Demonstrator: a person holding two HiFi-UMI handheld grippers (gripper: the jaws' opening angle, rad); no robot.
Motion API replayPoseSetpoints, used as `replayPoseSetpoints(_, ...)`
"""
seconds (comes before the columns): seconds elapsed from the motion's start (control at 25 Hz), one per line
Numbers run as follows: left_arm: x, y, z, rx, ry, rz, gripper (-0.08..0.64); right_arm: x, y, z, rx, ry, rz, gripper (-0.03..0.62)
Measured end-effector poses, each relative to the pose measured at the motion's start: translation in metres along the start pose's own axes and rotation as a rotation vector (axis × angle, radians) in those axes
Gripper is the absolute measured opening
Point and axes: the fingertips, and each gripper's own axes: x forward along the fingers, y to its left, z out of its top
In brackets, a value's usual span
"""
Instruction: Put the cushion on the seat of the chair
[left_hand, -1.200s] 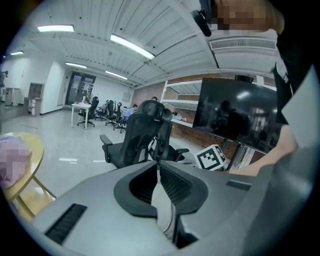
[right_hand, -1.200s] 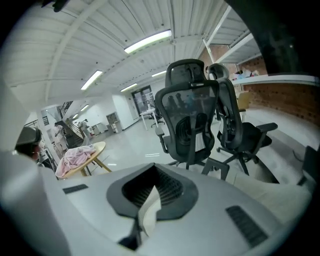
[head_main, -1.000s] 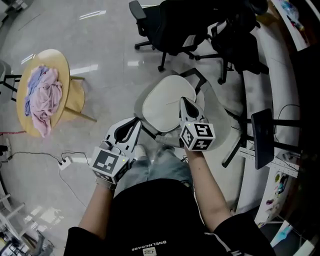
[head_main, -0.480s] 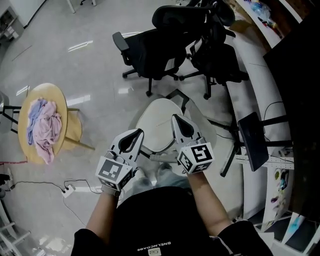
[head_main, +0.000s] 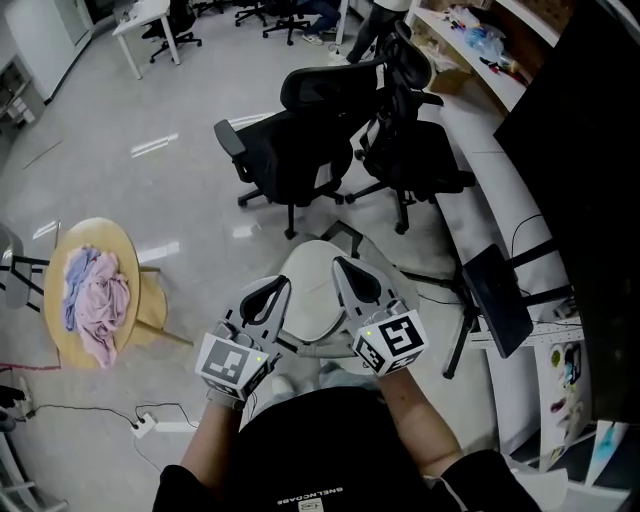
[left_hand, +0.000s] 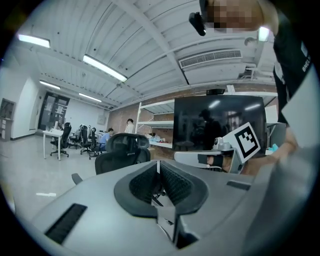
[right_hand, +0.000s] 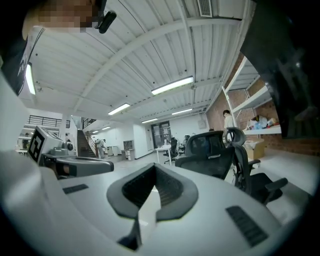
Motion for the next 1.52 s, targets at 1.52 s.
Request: replayPoseSetpoints(1.52, -0.012, -0.002, 0.057, 0.080, -0.091, 0.046, 0.014, -0.029, -0.003, 0.070, -0.020, -0.126, 0.065, 0.006)
